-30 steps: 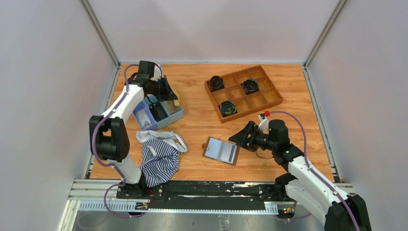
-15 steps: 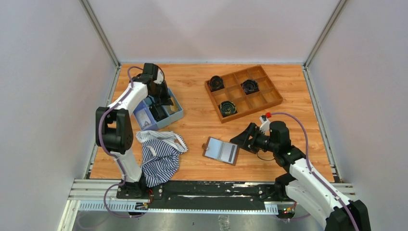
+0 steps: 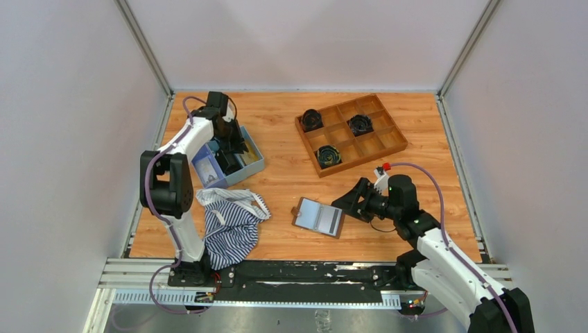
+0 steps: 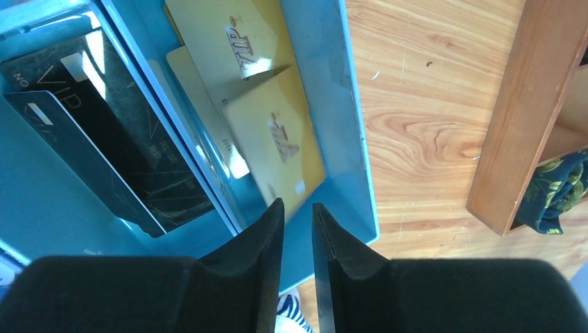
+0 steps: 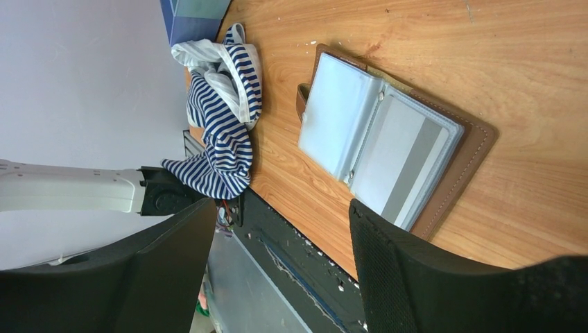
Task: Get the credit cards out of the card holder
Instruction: Place the credit card in the storage box, then remove the credit card from the card holder.
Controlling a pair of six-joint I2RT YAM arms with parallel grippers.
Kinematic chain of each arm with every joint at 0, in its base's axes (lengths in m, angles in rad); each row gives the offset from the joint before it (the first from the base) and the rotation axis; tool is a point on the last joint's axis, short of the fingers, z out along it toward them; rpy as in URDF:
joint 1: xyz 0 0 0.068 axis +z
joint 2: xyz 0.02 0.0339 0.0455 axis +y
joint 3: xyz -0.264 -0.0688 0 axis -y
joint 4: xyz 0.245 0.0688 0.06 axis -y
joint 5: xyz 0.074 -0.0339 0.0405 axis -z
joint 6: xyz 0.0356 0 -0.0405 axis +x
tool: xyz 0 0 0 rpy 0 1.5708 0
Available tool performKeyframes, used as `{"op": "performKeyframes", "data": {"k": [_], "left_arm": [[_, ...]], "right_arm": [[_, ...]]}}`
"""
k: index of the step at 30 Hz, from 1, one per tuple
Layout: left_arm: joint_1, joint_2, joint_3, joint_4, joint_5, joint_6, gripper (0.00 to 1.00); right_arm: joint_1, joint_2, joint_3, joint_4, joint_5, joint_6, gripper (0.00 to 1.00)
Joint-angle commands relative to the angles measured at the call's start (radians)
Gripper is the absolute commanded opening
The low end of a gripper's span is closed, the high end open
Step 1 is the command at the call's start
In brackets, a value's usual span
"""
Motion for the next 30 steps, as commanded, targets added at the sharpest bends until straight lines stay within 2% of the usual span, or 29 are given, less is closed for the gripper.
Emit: {"op": "performKeyframes", "data": {"k": [1,7,13,18,19,23,30], "left_arm": [[0.005,-0.017,0.031,0.005,-0.025,0.003,0.26],[0.004,-0.135,0.023,0.005,-0.021,0.009,0.27],[-0.036,-0.272,-0.011,0.003,0.096,0.075,0.31],[-0.197,-0.373,-0.092,0.006,0.133,0.104,0.32],[-0.254,-0.389,-0.114,0.006,0.135,0.107,0.35],[-0.386,-0.404,-0.181,0.027,0.162,0.072,0.36],[-0.487,-0.362,-0.367,0.195,0.218,-0.01,0.37]], "right_arm": [[-0.015,-0.006,-0.012,-0.018,0.009,-0.011,0.74],[-0.015,0.002,-0.009,-0.016,0.008,-0.015,0.74],[-0.012,0.052,0.017,-0.042,0.013,-0.045,0.74],[0.018,0.145,0.036,-0.039,0.079,-0.024,0.7],[0.028,0.161,0.034,-0.032,0.101,-0.016,0.7],[0.069,0.242,0.021,0.029,0.138,0.015,0.67],[0.137,0.332,0.041,0.091,0.167,0.027,0.64]]}}
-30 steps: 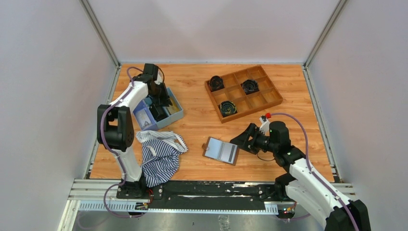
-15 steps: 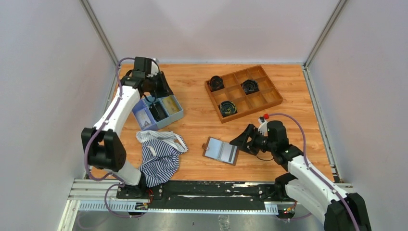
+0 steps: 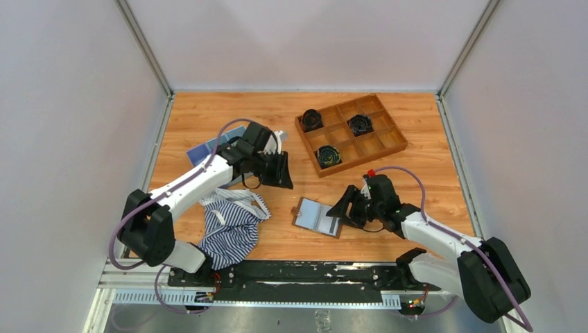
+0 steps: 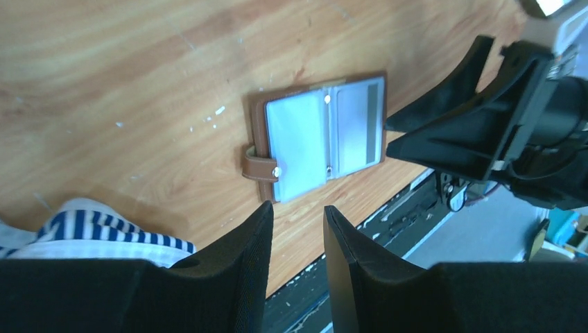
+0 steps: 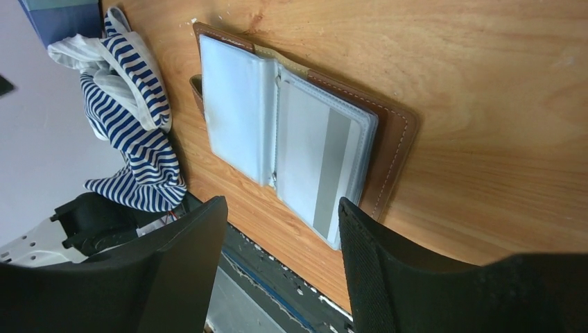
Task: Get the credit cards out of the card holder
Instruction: Remove the credit card from the card holder.
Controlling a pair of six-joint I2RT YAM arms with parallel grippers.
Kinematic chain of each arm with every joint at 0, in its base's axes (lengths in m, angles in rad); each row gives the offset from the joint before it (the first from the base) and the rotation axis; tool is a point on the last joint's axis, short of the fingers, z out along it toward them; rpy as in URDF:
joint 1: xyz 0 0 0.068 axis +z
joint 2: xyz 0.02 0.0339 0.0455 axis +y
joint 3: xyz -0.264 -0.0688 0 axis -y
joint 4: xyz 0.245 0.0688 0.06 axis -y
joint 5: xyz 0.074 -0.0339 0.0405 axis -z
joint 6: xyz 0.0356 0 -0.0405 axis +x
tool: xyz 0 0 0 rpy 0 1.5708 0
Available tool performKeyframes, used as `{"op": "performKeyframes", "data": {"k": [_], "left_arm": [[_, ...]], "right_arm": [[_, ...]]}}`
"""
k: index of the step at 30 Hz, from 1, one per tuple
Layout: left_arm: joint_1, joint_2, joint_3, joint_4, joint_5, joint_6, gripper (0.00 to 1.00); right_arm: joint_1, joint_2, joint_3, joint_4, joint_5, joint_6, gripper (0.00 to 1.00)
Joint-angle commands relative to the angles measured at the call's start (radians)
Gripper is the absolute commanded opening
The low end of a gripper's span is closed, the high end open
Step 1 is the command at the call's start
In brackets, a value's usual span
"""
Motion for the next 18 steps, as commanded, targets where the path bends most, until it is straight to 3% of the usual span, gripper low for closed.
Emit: {"op": "performKeyframes", "data": {"k": [1,18], "left_arm": [[-0.042,0.041,-0.097,0.137,0.049,-0.061,0.37],[-0.131,0.227,-0.207,0.325,0.08,-0.107,0.36]], "right_arm": [[0.041,0.033,0.036,0.045,0.05,0.015,0.64],[0.054,0.036,0.012,0.022,0.096,0.02,0.63]]}}
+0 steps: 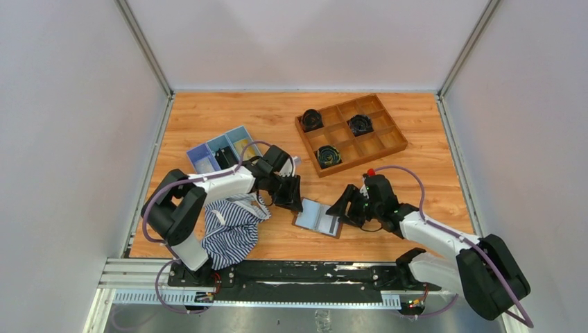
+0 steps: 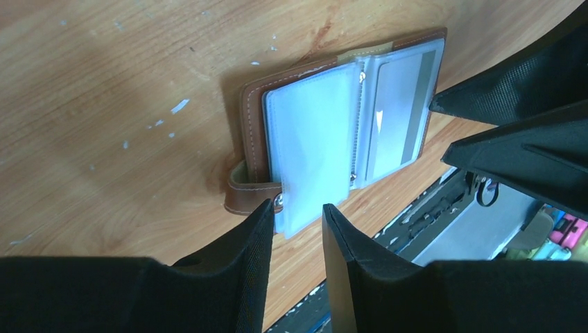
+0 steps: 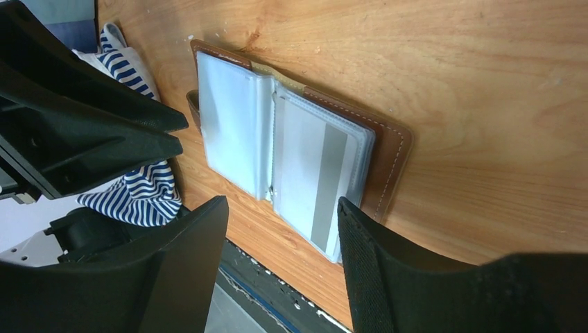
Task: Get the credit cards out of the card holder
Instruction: Remove the credit card from the card holder.
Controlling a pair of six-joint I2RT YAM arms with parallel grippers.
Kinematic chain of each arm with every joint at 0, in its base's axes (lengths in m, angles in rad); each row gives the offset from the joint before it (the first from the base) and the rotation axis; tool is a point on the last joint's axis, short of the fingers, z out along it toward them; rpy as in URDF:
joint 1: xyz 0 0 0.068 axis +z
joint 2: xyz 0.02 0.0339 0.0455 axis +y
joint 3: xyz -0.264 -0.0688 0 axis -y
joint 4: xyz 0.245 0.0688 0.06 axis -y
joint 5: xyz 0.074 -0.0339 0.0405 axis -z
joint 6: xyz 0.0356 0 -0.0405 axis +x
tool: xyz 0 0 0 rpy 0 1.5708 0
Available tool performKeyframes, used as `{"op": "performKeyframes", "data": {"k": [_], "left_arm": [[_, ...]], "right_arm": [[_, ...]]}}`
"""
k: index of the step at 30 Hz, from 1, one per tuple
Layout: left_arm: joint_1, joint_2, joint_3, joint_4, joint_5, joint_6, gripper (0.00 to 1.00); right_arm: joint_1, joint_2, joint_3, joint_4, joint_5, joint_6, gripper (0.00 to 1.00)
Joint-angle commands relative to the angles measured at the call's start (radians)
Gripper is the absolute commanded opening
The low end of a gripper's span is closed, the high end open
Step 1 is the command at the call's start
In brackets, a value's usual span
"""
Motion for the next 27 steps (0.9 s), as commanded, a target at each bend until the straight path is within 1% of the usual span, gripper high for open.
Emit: {"op": "performKeyframes", "data": {"k": [1,14,22,27], "left_arm": [[-0.02,0.028,-0.007,0.06,0.018,-0.011,0.36],[-0.046,0.09,-0.018,0.102,0.033,-0.029,0.35],[-0.059,0.123,-0.017,0.122,0.048,-0.034,0.34],[-0.064,0.112,-0.016,0.127,0.044,-0.04,0.34]], "right_arm": [[0.017,0.011,0.008,-0.009,0.025,0.005,0.63],[0.024,0.069,0.006,0.052,-0.008,0.012,0.63],[0.025,0.114,-0.01,0.177,-0.089,0.054,0.63],[0.034,0.12,0.009,0.226,-0.123,0.066,0.63]]}}
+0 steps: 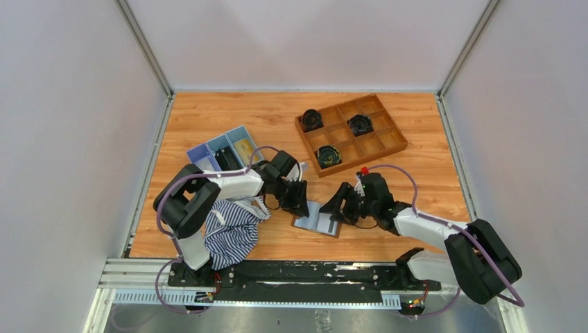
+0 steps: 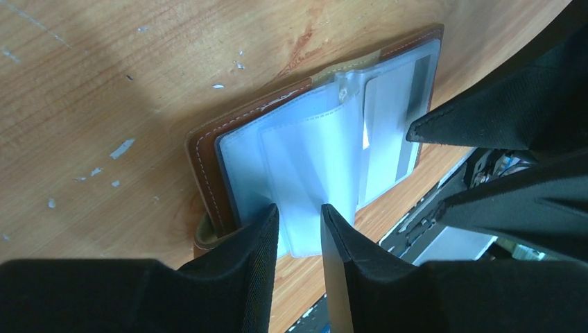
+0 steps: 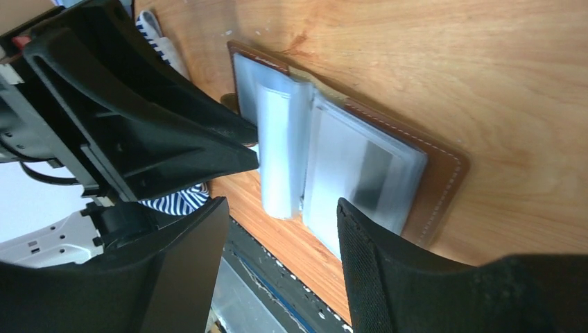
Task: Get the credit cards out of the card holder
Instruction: Remove the credit card from the card holder.
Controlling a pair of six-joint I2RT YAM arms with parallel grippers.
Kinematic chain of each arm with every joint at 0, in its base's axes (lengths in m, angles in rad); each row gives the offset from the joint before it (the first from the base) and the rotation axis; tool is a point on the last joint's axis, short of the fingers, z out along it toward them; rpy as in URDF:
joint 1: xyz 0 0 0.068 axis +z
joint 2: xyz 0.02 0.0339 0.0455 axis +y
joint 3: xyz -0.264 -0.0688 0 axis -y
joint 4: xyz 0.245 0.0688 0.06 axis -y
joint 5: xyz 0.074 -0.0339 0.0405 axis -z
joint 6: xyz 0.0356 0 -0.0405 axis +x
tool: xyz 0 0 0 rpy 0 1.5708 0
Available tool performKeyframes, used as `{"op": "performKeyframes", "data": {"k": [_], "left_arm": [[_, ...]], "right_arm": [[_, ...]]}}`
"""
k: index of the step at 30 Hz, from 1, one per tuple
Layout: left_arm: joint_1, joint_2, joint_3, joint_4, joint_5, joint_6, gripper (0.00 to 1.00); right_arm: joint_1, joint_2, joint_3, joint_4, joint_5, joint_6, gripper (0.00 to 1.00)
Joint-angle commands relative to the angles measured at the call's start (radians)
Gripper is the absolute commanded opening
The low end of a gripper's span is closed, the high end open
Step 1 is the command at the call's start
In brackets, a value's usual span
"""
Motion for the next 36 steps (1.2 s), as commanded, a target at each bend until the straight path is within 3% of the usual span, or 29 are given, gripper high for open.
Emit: {"op": "performKeyframes", "data": {"k": [1,6,14,18,22,25,36], "left_arm": [[-0.013,0.008,-0.011,0.012,0.0,-0.004,0.34],[-0.013,-0.006,0.012,-0.022,-0.012,0.006,0.33],[-0.013,-0.078,0.053,-0.102,-0.076,0.041,0.27],[-0.013,-0.074,0.063,-0.075,-0.02,0.017,0.27],[-0.023,-0.074,0.047,0.008,0.064,-0.047,0.32],[-0.041,-0.066,0.045,0.041,0.084,-0.073,0.42],[-0.06,-0.085,0.068,-0.005,0.025,-0.044,0.57]], "right_arm": [[0.024,0.007,0.017,0.063,-0.045,0.014,0.63],[0.026,0.011,0.05,0.05,-0.045,0.005,0.62],[0.027,-0.089,0.031,-0.124,0.066,-0.048,0.63],[0.027,-0.089,0.012,-0.131,0.065,-0.047,0.62],[0.026,-0.083,0.003,-0.128,0.07,-0.049,0.62],[0.027,-0.062,0.007,-0.113,0.062,-0.051,0.62],[0.027,-0.089,0.012,-0.138,0.077,-0.055,0.61]]}}
